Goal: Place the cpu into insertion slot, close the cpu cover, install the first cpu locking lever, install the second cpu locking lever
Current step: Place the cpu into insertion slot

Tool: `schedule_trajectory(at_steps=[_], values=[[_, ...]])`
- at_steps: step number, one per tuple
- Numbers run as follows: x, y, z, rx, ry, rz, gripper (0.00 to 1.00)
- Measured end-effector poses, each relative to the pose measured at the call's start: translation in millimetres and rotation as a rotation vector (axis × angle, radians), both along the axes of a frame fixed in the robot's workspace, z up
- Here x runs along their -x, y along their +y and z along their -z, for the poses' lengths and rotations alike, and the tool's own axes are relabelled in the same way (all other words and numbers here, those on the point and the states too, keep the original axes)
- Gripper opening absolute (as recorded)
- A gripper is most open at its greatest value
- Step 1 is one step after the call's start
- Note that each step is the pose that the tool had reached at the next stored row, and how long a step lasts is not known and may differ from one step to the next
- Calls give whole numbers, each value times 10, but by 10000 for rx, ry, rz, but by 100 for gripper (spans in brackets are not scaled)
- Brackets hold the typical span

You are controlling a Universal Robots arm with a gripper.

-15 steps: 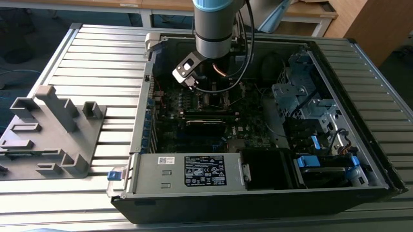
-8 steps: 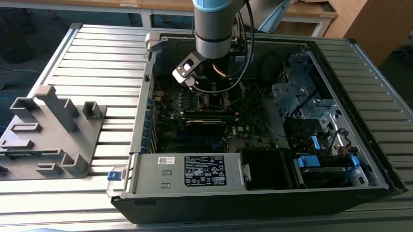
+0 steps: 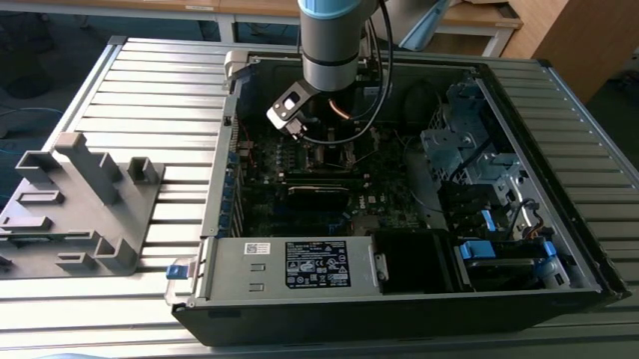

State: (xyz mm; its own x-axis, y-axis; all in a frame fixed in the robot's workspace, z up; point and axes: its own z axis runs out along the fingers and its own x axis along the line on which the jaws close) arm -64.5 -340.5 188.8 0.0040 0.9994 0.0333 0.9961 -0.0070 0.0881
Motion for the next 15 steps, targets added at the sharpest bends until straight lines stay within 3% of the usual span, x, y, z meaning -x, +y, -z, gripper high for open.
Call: schedule_trajectory(at_steps=[15], values=[[-1,2,5,-15,-5,0,55]])
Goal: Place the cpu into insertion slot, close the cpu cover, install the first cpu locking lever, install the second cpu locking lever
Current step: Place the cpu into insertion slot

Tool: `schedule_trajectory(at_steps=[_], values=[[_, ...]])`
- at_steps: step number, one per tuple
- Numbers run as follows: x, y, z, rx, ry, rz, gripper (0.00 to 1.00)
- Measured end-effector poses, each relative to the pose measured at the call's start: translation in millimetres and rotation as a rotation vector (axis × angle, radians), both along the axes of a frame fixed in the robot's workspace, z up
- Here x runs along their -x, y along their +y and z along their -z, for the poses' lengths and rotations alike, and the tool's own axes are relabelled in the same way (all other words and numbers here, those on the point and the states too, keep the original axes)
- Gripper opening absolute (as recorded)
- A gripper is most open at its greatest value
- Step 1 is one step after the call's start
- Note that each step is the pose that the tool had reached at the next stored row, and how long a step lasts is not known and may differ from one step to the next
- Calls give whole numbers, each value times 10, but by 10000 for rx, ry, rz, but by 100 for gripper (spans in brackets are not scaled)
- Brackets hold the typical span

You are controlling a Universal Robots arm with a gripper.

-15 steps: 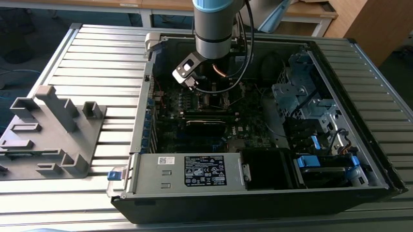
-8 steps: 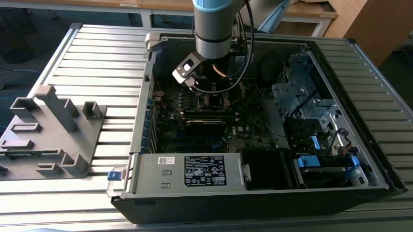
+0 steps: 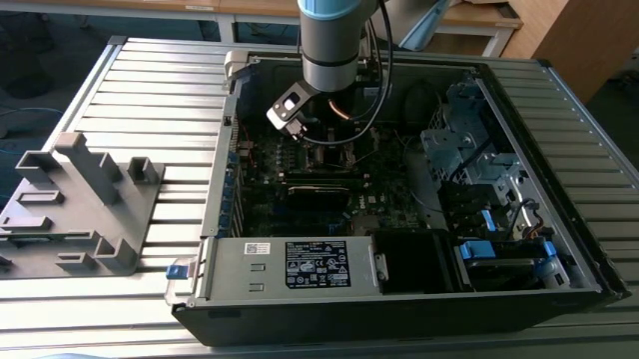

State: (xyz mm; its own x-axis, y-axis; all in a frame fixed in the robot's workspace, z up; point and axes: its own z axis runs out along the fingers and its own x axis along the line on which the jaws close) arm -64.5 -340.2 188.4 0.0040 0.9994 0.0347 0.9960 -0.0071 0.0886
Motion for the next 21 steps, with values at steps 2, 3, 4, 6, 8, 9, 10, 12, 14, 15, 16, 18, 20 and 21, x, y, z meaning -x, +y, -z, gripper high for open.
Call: schedule_trajectory(at_steps=[2,3,4,6,8,9,10,12,14,15,16,18,20,21], values=[[0,0,1,2,-3,1,60],[0,-1,0,5,-2,1,60],[1,-1,-2,9,1,0,60],[1,-2,-5,11,3,1,60],[0,-1,-24,3,-1,1,60],[0,-1,-40,8,1,1,60],[1,-2,-57,12,3,1,60],[1,-2,-85,11,2,1,60],[1,-2,-116,12,3,0,60],[0,-2,-119,10,2,0,60],[0,-2,-119,10,2,0,60],[0,-2,-119,9,1,0,60],[1,-2,-121,11,3,0,60],[1,-2,-121,11,2,0,60]])
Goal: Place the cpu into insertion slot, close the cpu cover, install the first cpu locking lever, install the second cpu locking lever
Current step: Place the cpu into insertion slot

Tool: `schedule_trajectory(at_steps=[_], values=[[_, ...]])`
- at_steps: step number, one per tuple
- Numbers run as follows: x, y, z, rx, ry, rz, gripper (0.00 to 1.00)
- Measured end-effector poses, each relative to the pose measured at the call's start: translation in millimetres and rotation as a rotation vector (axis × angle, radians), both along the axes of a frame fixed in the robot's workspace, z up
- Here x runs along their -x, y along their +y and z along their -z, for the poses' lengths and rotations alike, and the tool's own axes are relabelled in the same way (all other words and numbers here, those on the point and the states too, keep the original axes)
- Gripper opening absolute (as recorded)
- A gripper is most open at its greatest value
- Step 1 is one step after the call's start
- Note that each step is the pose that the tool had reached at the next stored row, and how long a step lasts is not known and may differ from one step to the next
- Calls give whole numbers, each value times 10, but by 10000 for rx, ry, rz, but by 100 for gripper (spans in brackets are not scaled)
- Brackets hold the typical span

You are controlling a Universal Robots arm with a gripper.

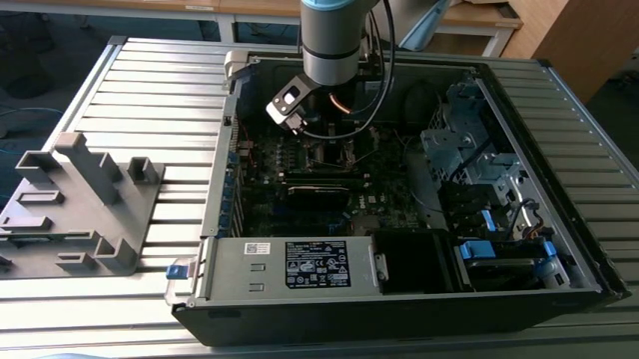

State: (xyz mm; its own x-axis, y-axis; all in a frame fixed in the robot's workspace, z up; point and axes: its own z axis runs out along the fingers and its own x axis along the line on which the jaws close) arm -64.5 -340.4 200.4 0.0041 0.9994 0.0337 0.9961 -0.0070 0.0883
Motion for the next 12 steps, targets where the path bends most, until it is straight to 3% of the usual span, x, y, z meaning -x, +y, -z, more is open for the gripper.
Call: schedule_trajectory(at_steps=[2,4,10,12], values=[[0,0,0,0,0,1,58],[0,0,-1,0,0,0,46],[0,0,-2,0,0,0,28],[0,0,-2,0,0,0,17]])
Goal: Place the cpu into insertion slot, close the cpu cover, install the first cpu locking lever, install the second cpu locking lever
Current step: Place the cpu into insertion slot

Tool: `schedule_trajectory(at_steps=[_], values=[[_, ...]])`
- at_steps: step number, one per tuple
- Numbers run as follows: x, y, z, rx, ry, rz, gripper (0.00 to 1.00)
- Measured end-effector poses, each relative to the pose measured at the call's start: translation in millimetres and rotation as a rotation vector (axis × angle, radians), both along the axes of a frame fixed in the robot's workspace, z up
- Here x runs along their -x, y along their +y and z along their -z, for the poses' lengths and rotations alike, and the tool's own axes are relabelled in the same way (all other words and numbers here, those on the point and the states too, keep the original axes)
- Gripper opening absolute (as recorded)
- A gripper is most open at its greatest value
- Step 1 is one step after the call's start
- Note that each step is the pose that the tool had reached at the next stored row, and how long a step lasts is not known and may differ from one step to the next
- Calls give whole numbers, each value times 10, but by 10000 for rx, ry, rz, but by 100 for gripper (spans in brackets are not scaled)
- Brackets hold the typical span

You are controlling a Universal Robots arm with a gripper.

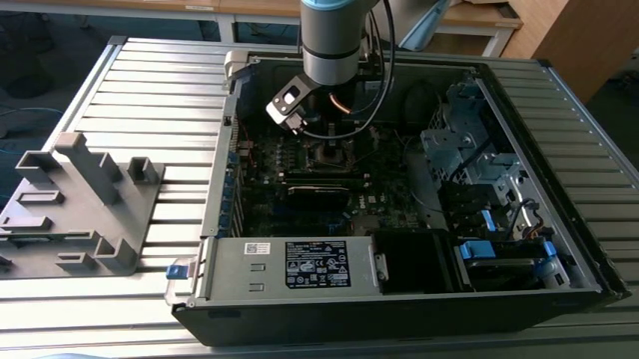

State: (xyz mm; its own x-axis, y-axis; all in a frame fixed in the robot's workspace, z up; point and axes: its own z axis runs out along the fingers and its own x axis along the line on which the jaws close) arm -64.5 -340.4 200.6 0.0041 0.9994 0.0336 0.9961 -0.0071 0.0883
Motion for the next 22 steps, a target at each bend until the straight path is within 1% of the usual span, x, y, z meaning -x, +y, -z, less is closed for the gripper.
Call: schedule_trajectory(at_steps=[1,2,6,8,9,22], values=[[0,0,0,0,0,0,17],[0,0,-1,0,0,0,11],[0,0,-1,6,0,0,11],[0,0,2,72,2,16,11],[0,0,2,88,2,24,11],[0,-1,20,91,4,31,11]])
